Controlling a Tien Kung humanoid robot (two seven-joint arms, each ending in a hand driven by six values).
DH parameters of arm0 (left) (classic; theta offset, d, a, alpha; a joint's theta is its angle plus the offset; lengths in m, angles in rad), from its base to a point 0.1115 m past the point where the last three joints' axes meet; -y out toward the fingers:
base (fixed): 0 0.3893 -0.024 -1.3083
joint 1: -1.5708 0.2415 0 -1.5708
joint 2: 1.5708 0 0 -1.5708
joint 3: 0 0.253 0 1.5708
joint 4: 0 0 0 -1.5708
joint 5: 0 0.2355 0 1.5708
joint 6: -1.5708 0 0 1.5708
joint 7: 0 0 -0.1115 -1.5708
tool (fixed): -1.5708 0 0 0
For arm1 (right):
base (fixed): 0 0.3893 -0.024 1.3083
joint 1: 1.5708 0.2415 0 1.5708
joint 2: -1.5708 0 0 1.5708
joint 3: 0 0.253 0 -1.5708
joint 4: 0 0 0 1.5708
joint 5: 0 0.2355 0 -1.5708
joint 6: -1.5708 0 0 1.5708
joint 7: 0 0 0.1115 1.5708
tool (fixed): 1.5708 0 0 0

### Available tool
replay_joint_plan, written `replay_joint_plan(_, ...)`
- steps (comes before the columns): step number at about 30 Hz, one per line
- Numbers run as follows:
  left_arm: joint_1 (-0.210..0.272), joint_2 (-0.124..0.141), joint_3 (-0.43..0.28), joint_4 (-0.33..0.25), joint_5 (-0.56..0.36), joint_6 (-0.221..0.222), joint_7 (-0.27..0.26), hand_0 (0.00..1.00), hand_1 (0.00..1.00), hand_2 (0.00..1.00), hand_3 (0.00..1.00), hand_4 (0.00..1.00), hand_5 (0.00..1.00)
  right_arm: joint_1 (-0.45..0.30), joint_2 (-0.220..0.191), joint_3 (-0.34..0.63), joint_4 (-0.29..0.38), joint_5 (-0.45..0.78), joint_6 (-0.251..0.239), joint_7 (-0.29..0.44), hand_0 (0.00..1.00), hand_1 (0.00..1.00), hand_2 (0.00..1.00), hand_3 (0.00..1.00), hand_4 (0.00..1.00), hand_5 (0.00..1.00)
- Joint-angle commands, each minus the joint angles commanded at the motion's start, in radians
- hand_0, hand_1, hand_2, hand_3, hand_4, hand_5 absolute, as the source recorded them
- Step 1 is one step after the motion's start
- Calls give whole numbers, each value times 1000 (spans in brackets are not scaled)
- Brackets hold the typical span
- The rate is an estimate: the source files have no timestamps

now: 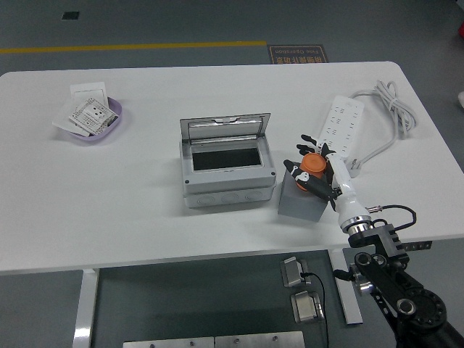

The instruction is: Pick up the cylinder from the cube,place it in the box,flap close box

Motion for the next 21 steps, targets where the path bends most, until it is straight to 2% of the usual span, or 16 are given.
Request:
replay_joint_plan(6, 0, 0, -1, 0, 2, 0, -1, 644, 701, 678, 727, 793, 545, -1, -1, -3, -2, 1, -4, -2, 782, 770, 749, 852, 664, 131)
replay_joint_plan(7, 0, 0, -1, 0, 2, 0, -1, 644, 701, 678, 726, 792, 540, -1, -1, -4, -2, 2, -4, -2, 774, 766, 745, 851, 544, 43)
replay_joint_plan(11, 0, 0, 0, 0, 1, 0, -2, 644, 701, 678, 726, 792, 540, -2, -2, -6, -3, 7, -4, -3, 774, 766, 745, 851, 544, 43)
replay_joint_plan(12, -1, 0, 0, 0, 1, 0, -2, 644, 701, 678, 726, 793, 539, -2, -3, -6, -3, 8, -4, -2, 771, 762, 732, 846, 442, 2)
replay_joint_plan(17, -1, 0, 5, 0, -5, 2, -4, 644, 701, 678, 726, 793, 539, -2, -4, -10, -1, 22, -1, 1, 771, 762, 732, 846, 442, 2)
replay_joint_plan(18, -1, -1, 7, 0, -7, 2, -5, 643, 701, 678, 726, 794, 535, -2, -4, -11, 0, 26, 0, 2, 770, 759, 719, 828, 336, 2)
replay_joint_plan(21, -2, -1, 11, 0, -12, 3, -5, 643, 701, 678, 726, 794, 535, -2, -5, -14, 4, 40, 2, 6, 770, 759, 719, 828, 336, 2)
